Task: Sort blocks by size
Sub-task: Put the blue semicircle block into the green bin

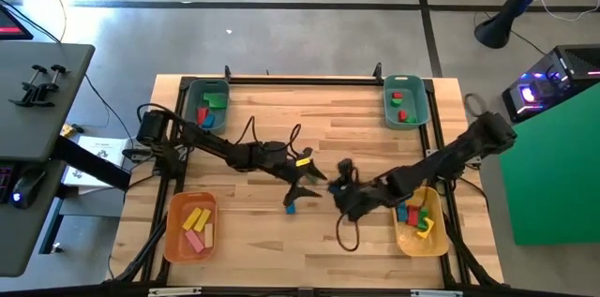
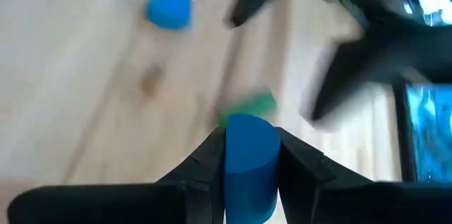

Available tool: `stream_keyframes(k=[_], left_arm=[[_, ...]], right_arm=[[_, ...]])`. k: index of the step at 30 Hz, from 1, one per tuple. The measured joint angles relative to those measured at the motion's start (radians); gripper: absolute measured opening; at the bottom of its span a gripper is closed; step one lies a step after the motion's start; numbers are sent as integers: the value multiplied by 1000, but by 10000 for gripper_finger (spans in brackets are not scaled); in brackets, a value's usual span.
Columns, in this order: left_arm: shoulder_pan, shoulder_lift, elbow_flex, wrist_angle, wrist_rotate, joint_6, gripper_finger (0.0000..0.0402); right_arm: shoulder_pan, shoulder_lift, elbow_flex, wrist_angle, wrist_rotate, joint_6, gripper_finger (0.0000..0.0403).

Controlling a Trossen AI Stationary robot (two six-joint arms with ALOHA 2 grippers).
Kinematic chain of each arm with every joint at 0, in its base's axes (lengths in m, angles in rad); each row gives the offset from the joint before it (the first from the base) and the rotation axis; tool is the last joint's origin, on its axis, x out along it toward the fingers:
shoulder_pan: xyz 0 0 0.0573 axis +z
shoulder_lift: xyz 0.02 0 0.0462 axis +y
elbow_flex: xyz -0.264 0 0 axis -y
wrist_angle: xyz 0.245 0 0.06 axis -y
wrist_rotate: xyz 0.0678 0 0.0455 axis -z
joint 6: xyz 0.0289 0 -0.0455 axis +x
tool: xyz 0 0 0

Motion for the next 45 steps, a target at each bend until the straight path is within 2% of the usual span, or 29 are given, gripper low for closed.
stream_keyframes(k=[3, 6, 9, 11, 16, 20, 23, 27, 35, 45], left_arm=[[9, 1, -1, -43, -119, -2, 253], [12, 1, -1, -66, -206, 7, 252], [7, 1, -1, -70, -247, 10, 252], [2, 1, -1, -60, -249, 10, 252], [-13, 1, -1, -42, -251, 11, 252], [-24, 1, -1, -24, -252, 14, 252], [-27, 1, -1, -25, -252, 28, 252], [-29, 1, -1, -26, -254, 39, 252], [-29, 2, -1, -27, -254, 39, 252], [-29, 2, -1, -35, -254, 35, 252]], right_arm=[[-9, -113, 1, -201, 43, 144, 86], [-82, -224, -2, -422, 62, 270, 86], [-245, -312, -2, -598, 61, 371, 86], [-403, -341, -2, -669, 16, 405, 86], [-824, -333, -22, -673, -131, 364, 86], [-1097, -276, -40, -642, -136, 257, 86], [-1236, -226, -40, -594, -148, 218, 86], [-1323, -156, -40, -573, -170, 208, 86], [-1358, -11, -39, -563, -129, 221, 108], [-1357, 12, -38, -571, -119, 195, 113]])
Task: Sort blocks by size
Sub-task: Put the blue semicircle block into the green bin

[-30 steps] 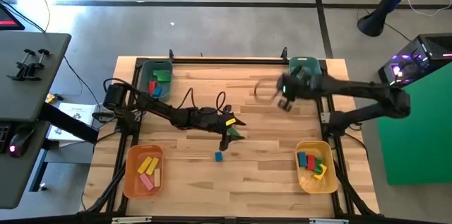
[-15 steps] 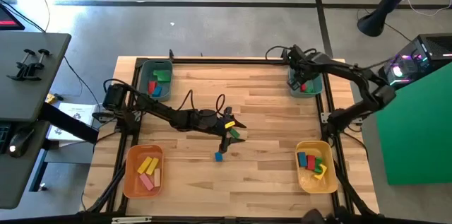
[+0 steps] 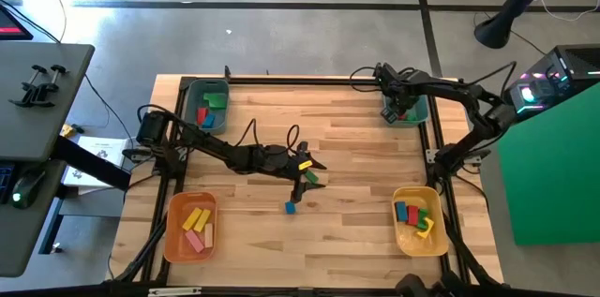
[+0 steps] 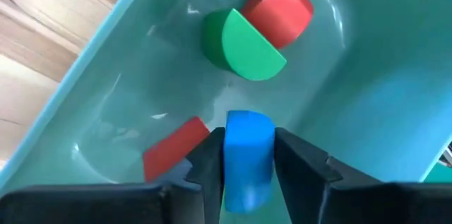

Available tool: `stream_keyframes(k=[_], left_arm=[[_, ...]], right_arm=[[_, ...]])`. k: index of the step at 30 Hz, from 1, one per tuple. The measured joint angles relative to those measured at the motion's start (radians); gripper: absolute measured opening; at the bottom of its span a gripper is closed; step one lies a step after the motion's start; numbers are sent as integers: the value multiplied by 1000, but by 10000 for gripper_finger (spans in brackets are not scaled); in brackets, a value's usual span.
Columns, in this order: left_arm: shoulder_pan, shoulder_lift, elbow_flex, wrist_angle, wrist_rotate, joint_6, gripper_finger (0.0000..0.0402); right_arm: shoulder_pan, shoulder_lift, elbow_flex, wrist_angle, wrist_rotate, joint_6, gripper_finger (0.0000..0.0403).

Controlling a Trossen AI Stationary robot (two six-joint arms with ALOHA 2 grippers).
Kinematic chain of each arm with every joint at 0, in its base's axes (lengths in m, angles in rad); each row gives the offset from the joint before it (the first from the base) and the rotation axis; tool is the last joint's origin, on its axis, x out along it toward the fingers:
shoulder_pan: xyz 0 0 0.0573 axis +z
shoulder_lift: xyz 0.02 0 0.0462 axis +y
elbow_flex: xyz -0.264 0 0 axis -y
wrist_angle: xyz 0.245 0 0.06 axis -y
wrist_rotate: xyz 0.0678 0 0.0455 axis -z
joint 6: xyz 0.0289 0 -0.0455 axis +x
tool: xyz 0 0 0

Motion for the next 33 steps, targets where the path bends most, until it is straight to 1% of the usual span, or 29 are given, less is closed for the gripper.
stream_keyframes(k=[3, 10, 14, 18, 20, 21, 23, 24, 27, 28, 30, 33], left_arm=[[0, 0, 0, 0, 0, 0, 252], [0, 0, 0, 0, 0, -11, 252], [0, 0, 0, 0, 0, -10, 252], [0, 0, 0, 0, 0, -9, 252], [0, 0, 0, 0, 0, -9, 252], [0, 0, 0, 0, 0, -8, 252], [-1, 0, 0, 0, -8, 0, 252], [-5, 0, 0, 0, -31, 6, 252], [-33, 0, 0, 0, -168, 42, 252], [-46, 0, 0, 0, -201, 63, 252], [-77, 0, 0, 2, -247, 100, 252], [-130, -10, 0, -8, -305, 143, 252]], right_arm=[[0, 0, 0, -8, 4, -2, 125], [1, -1, 18, -42, 36, 0, 170], [4, -40, 48, -81, 55, 1, 172], [44, -132, 83, -141, 119, 19, 166], [82, -202, 93, -147, 137, 35, 163], [106, -241, 93, -141, 128, 45, 161], [158, -320, 90, -105, 68, 52, 158], [188, -360, 87, -79, 26, 52, 157], [289, -467, 85, -10, -93, 71, 154], [331, -498, 85, 20, -118, 79, 154], [424, -546, 85, 77, -159, 94, 153], [584, -587, 85, 142, -174, 106, 153]])
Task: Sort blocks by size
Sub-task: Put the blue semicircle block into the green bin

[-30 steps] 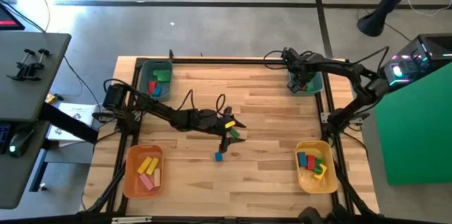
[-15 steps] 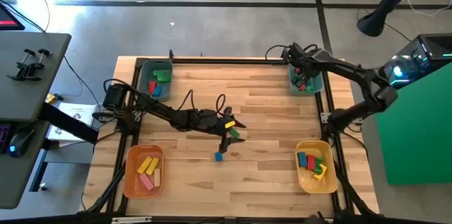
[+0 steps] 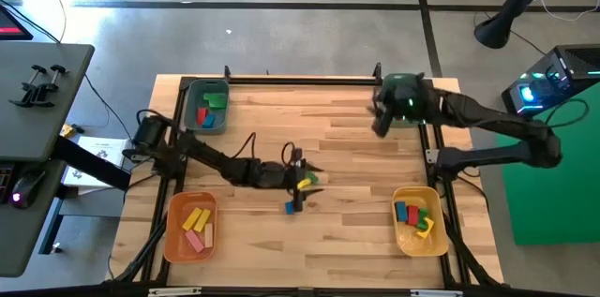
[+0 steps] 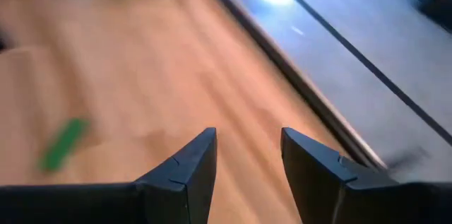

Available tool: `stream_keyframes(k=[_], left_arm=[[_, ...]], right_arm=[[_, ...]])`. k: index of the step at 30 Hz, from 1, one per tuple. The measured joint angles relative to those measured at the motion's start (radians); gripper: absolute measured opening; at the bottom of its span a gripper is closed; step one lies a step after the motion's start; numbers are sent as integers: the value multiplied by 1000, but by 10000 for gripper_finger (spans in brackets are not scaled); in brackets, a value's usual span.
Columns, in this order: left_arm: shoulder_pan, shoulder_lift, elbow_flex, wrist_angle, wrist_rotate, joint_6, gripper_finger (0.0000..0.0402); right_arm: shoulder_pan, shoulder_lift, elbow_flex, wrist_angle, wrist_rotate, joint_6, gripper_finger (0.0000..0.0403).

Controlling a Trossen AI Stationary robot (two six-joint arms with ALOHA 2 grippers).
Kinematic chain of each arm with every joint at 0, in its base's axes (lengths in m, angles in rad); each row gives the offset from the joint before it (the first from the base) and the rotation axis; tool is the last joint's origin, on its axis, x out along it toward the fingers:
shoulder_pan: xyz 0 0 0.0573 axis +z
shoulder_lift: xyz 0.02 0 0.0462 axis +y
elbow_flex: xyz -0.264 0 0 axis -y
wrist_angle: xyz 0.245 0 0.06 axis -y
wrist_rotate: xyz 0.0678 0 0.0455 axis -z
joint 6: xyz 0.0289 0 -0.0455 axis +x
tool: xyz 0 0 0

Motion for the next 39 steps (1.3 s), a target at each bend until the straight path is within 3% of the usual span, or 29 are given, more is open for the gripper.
stream_keyframes(k=[5, 10, 14, 17, 21, 24, 29, 32, 35, 39], left_arm=[[-81, -58, 0, -83, -157, 15, 252], [-123, -110, 0, -132, -269, 62, 252], [-123, -132, 0, -130, -255, 62, 252], [-109, -135, 0, -133, -216, 51, 252], [-80, -135, 0, -129, -172, 49, 252], [-53, -135, 0, -125, -148, 41, 252], [-20, -135, 0, -126, -102, 5, 252], [-12, -136, 0, -134, -80, 6, 252], [-12, -136, 0, -146, -79, 26, 252], [-12, -136, 0, -156, -80, 54, 252]], right_arm=[[269, 13, 0, 38, 70, 28, 153], [478, 76, -1, 19, 283, 86, 153], [549, 92, -2, -71, 442, 156, 153], [534, 80, -2, -162, 433, 234, 153], [412, 76, -2, -339, 415, 346, 153], [206, 77, -1, -409, 354, 338, 153], [-242, 104, 1, -344, 130, 69, 153], [-439, 171, 2, -323, 21, -109, 153], [-554, 284, 2, -325, -2, -187, 154], [-621, 459, 23, -324, 52, -216, 154]])
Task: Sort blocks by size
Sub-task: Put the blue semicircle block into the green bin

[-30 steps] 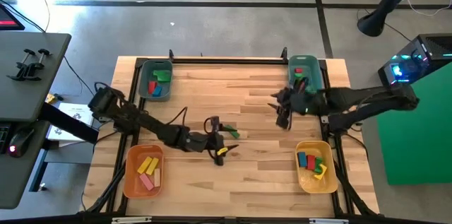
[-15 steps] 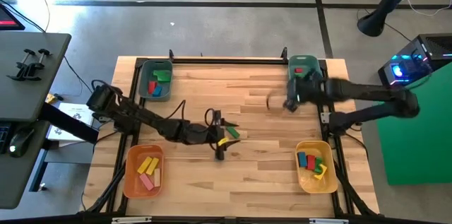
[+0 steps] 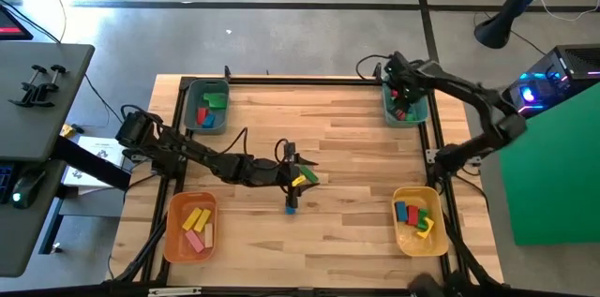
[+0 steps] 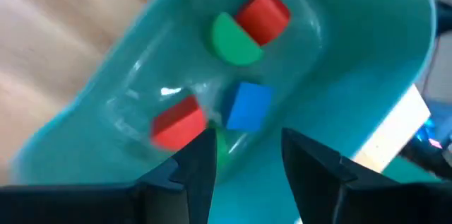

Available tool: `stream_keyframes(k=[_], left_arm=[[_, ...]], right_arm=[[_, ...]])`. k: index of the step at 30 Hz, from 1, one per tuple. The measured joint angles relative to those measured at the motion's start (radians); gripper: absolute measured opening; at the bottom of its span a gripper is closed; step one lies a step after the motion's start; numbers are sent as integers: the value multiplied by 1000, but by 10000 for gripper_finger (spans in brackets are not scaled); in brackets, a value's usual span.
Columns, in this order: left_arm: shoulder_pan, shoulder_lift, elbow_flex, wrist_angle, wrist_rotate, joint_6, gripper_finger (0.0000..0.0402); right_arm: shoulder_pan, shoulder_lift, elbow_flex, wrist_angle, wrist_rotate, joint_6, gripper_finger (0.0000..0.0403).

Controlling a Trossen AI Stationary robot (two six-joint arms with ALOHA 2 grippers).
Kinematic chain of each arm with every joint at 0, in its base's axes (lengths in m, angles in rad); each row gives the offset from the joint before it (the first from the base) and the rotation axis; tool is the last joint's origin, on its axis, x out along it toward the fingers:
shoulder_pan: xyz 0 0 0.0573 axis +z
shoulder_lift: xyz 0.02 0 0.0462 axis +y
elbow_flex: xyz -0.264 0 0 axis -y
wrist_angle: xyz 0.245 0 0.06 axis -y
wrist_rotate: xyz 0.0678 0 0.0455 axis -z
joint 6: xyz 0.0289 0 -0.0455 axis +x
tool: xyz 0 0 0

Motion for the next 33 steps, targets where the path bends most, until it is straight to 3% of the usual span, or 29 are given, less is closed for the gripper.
stream_keyframes(k=[6, 12, 16, 33], left_arm=[[0, 0, 0, -41, 0, 1, 252], [-1, 0, 0, -75, 0, -22, 252], [-5, 0, 0, -77, -1, -30, 252], [-10, 0, 0, -75, -1, -32, 252]], right_arm=[[-43, 187, 117, -44, -1, 5, 164], [-43, 292, 179, -96, 25, -11, 211], [-41, 320, 187, -100, 39, 7, 234], [-41, 354, 187, -119, 30, 43, 236]])
